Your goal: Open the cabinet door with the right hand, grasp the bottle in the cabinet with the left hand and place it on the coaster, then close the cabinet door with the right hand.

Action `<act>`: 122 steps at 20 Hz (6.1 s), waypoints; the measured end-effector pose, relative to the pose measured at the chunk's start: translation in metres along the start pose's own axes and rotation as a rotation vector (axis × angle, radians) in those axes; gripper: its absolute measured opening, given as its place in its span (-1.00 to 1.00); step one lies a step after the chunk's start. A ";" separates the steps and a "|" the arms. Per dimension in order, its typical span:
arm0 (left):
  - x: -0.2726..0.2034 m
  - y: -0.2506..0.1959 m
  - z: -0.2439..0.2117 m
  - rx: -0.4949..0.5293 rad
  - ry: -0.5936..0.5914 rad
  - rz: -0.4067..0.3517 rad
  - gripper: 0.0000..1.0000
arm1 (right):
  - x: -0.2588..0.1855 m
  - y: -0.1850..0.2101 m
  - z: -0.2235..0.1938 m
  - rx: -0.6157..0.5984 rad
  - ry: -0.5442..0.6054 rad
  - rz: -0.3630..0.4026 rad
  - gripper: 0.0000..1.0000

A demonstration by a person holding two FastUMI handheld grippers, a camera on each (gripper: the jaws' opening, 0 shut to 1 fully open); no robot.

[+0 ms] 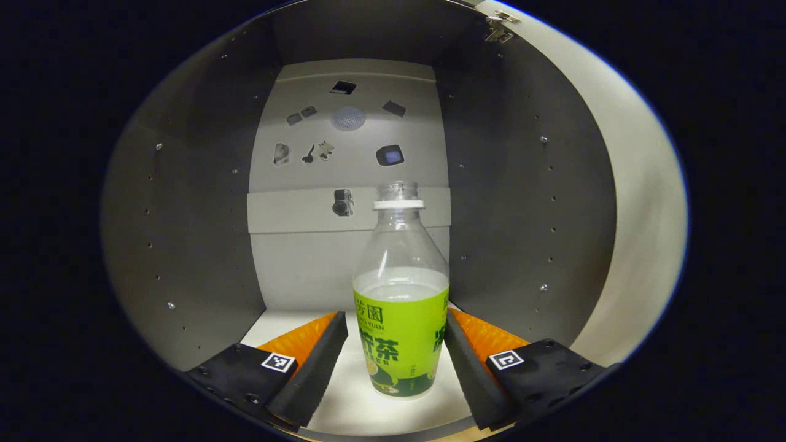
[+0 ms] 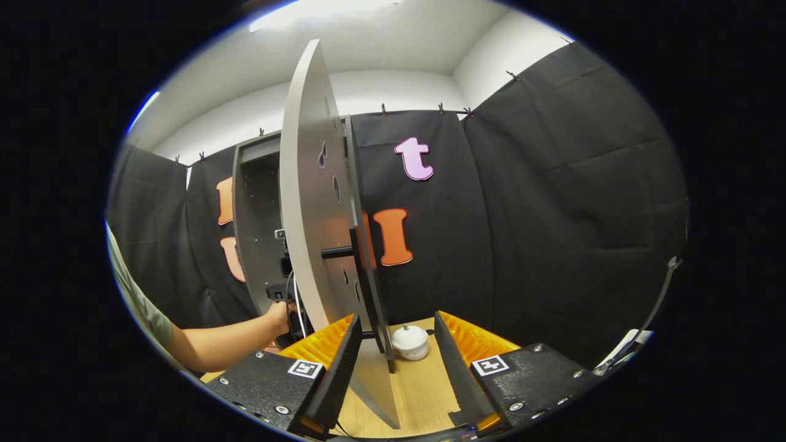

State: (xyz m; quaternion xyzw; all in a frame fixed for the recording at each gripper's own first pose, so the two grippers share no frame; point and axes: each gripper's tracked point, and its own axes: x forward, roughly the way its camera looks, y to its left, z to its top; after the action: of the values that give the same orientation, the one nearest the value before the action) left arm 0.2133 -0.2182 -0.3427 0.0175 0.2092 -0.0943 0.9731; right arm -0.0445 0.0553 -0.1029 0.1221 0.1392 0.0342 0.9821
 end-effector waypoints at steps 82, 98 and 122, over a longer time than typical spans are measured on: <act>-0.365 0.215 -0.300 0.080 0.076 0.449 0.59 | -0.009 0.070 -0.041 -0.069 0.093 -0.069 0.58; -0.369 0.247 -0.351 -0.013 0.138 0.500 0.59 | -0.020 0.086 -0.033 -0.124 0.093 -0.042 0.59; -0.412 0.206 -0.252 0.091 0.143 0.443 0.90 | -0.032 0.017 -0.025 -0.071 0.022 0.014 0.59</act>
State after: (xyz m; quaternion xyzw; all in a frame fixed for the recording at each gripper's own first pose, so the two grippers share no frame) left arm -0.2183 0.0749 -0.4047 0.1135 0.2643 0.1138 0.9510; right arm -0.0829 0.0739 -0.1136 0.0877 0.1476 0.0474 0.9840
